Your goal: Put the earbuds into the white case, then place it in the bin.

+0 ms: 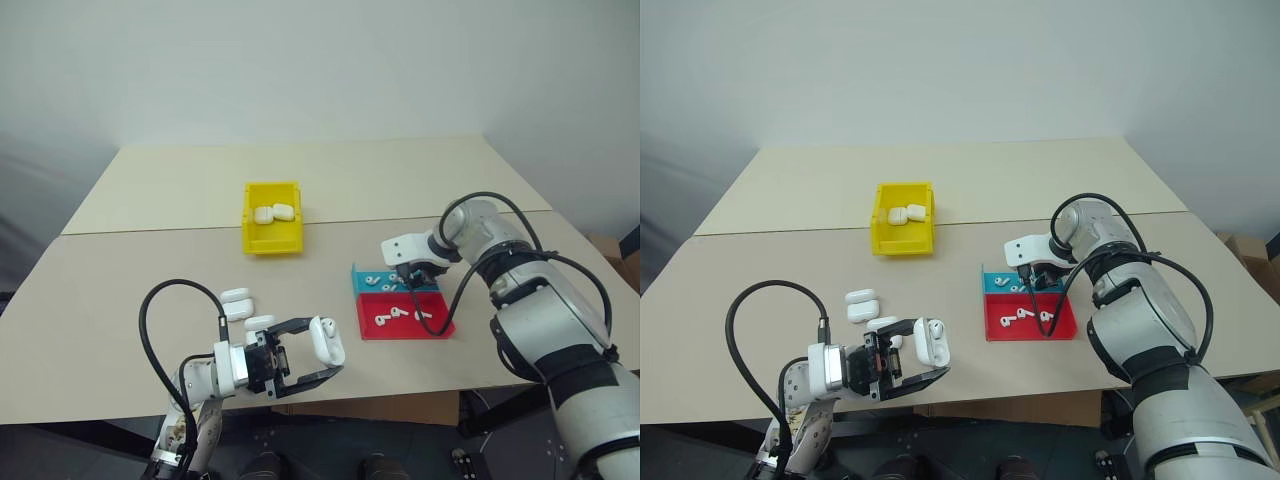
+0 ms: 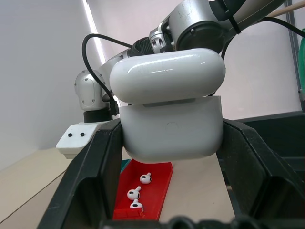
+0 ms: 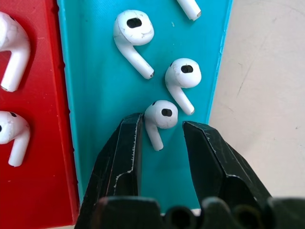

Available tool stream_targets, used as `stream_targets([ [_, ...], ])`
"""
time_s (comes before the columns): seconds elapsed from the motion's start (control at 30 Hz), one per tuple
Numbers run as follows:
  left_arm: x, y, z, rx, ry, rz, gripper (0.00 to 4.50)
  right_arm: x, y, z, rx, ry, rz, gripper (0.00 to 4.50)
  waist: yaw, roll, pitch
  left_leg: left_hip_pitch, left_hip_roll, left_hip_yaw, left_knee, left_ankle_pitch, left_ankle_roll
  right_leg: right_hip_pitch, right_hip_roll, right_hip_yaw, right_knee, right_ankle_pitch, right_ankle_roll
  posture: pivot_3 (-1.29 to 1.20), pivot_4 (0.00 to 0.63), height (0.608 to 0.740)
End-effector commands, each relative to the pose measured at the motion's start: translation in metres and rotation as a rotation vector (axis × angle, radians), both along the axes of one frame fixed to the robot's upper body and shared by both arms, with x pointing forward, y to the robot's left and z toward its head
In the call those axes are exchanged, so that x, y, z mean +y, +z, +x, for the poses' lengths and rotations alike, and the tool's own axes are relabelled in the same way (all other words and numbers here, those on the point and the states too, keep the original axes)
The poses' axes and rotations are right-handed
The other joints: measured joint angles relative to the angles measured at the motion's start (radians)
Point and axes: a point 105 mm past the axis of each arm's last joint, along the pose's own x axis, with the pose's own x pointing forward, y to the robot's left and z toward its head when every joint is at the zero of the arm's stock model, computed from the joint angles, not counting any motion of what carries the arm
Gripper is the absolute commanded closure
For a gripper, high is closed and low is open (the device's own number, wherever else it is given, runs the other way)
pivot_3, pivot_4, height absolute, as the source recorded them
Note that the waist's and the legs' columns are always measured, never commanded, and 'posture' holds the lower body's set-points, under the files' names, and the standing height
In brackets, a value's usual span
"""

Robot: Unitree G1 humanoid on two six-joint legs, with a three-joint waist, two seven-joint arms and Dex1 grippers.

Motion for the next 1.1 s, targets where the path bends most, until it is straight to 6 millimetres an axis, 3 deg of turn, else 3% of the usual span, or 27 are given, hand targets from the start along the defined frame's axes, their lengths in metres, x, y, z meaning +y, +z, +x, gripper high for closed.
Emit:
stream_targets([
  [0.03,-0.0009,0.0095,-0.0043,-0.061,-0.004,-0.009,1.72,-0.0003,0.0045,0.0027,-0.029,-0.003,0.019,2.8,0.0,0.0,0.0,0.0,0.0,0.0,0.0,0.0,0.0,0.0,0.0,0.0,0.0,0.0,0.0,0.0,0.15,0.74],
  [0.77,-0.0015,0.0107,-0.003,-0.066,0.01,-0.018,1.72,0.0023,0.001,0.0002,-0.019,0.043,0.01,2.8,0.0,0.0,0.0,0.001,0.0,0.0,0.0,0.0,0.0,0.0,0.0,0.001,0.0,0.0,0.0,0.0,0.15,0.74],
  [0.83,-0.0017,0.0107,-0.0029,-0.065,0.01,-0.018,1.72,0.0014,0.0003,0.0003,-0.021,0.043,0.008,3.35,0.0,0.0,0.0,0.001,0.0,0.001,0.0,0.0,0.0,0.001,0.0,0.001,0.0,0.0,0.0,0.0,0.15,0.74],
  [1.1,-0.0025,0.0109,-0.0017,-0.061,0.01,-0.021,1.72,-0.0007,-0.0011,0.0008,-0.028,0.036,0.009,3.35,0.0,0.0,0.0,0.001,0.0,0.001,0.0,0.0,0.0,0.001,0.0,0.001,0.001,0.0,0.0,0.0,0.15,0.74],
])
